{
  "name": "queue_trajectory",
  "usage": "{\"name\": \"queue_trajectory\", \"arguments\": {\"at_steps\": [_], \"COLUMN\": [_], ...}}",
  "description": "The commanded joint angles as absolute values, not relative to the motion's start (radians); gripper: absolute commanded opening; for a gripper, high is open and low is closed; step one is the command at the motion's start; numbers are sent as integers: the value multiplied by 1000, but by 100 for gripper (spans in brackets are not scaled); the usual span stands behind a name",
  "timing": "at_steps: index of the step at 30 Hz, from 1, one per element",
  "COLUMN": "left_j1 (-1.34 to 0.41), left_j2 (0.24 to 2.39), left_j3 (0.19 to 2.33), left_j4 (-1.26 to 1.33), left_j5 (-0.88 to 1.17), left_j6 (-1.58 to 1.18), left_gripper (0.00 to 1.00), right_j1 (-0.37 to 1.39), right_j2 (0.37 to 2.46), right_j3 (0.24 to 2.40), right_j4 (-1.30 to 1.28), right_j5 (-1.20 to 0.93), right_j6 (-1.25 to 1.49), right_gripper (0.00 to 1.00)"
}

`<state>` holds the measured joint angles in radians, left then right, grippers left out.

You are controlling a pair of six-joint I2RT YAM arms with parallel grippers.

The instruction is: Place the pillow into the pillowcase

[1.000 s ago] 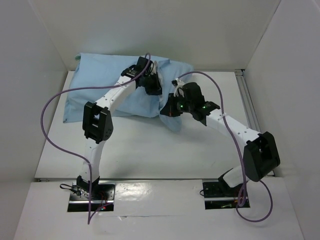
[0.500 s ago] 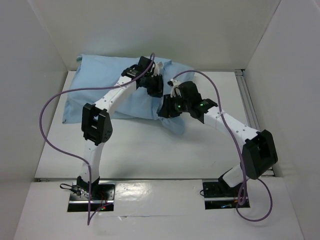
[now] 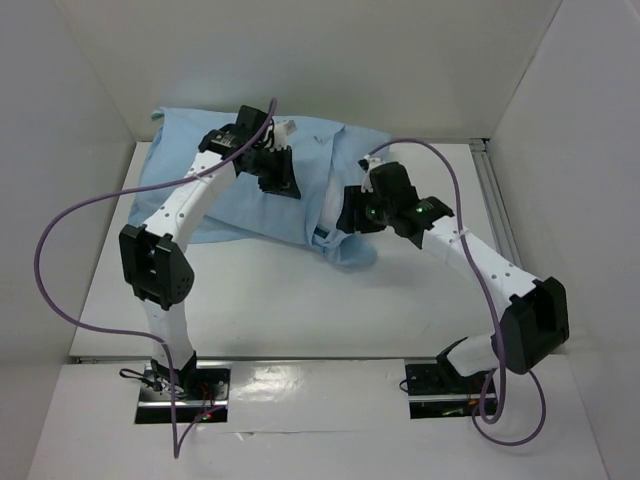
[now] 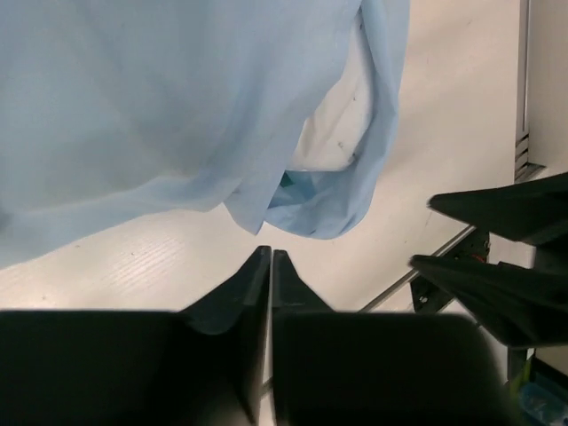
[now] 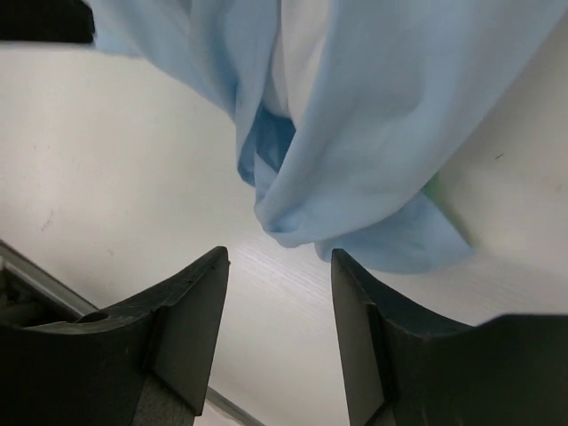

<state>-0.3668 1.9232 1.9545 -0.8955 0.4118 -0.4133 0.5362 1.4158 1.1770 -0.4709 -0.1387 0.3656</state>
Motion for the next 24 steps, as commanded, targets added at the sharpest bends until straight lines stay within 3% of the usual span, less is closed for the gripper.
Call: {"name": "queue_trajectory", "arguments": {"at_steps": [1,4,5,13,15,18,19,20,21,24], "left_j1": [-386,-439,-451,-485,-485,-485,-485,-471,-462,-453], "left_j2": [1882,1917,1927,2014,2035,2048,2048,2048,2048,2048], "left_j3": [1930,1921,1921,1943,1954,1954,1954,1954,1954,1954], "left_j4": [-871,-856,-842,-755,-755,-755,-755,-755,-744,-744], "left_j5": [407,321,301,161,106,72,72,72,72,72], "left_j6": [-374,-374,-385,-443,-452,-462,-474,-474,-474,-474], "left_gripper": [20,60,63,66,56,34,11,7,0,0], "right_j1": [528,519,518,500,500,500,500,500,500,500], "right_j2": [1376,1440,1466,1698,1744,1755,1726,1712,1698,1646], "right_j3": [1287,1357,1377,1519,1554,1575,1575,1575,1575,1604], "right_j4": [-532,-551,-551,-571,-590,-614,-594,-594,-594,-604], "right_j5": [-34,12,24,124,165,175,175,175,175,147], "right_j6": [400,437,449,479,479,479,479,479,479,469], "right_gripper": [57,57,62,62,58,22,11,0,0,0]}}
